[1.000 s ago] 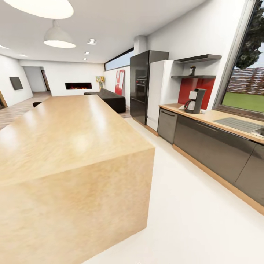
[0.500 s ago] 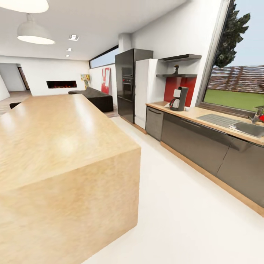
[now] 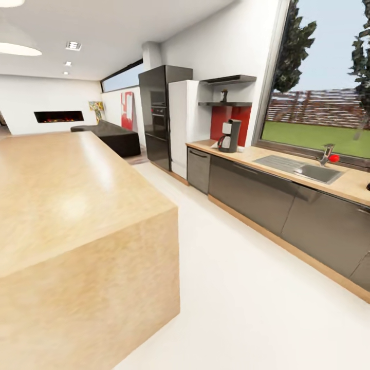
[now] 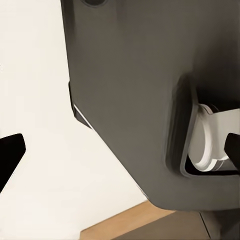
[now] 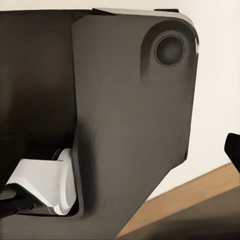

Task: Set up a coffee station on the kitchen countertop: keep the coffee maker on the countertop, move the bottle of coffee from the kitchen shelf to the counter next to the coffee maker, place a paper coffee filter on top of the coffee maker, put the saucer next to the coffee maker with the coffee cup on the saucer, and place the electric kettle next to the coffee maker.

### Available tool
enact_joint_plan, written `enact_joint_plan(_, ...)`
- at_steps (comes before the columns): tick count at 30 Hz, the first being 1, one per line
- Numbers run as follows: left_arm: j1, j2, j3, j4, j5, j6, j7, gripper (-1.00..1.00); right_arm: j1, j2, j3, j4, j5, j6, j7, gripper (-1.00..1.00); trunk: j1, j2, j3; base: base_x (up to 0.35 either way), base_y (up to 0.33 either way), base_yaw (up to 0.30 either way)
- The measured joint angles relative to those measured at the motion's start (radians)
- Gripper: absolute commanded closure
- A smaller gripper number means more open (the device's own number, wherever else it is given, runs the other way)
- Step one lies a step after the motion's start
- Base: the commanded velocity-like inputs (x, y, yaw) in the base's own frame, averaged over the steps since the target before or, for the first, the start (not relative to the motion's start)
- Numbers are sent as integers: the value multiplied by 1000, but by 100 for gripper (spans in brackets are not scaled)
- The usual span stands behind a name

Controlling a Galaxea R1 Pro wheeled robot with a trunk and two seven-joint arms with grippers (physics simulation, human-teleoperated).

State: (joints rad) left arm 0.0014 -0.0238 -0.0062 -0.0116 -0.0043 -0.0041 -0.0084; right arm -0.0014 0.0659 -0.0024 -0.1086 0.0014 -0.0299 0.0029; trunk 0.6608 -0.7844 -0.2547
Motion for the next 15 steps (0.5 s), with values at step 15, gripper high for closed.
enact_joint_plan(15, -1, -1, 1, -1, 6, 0, 0, -100, 0, -1, 0, 0, 0, -1, 0, -100, -58, 105, 33, 0, 0, -254)
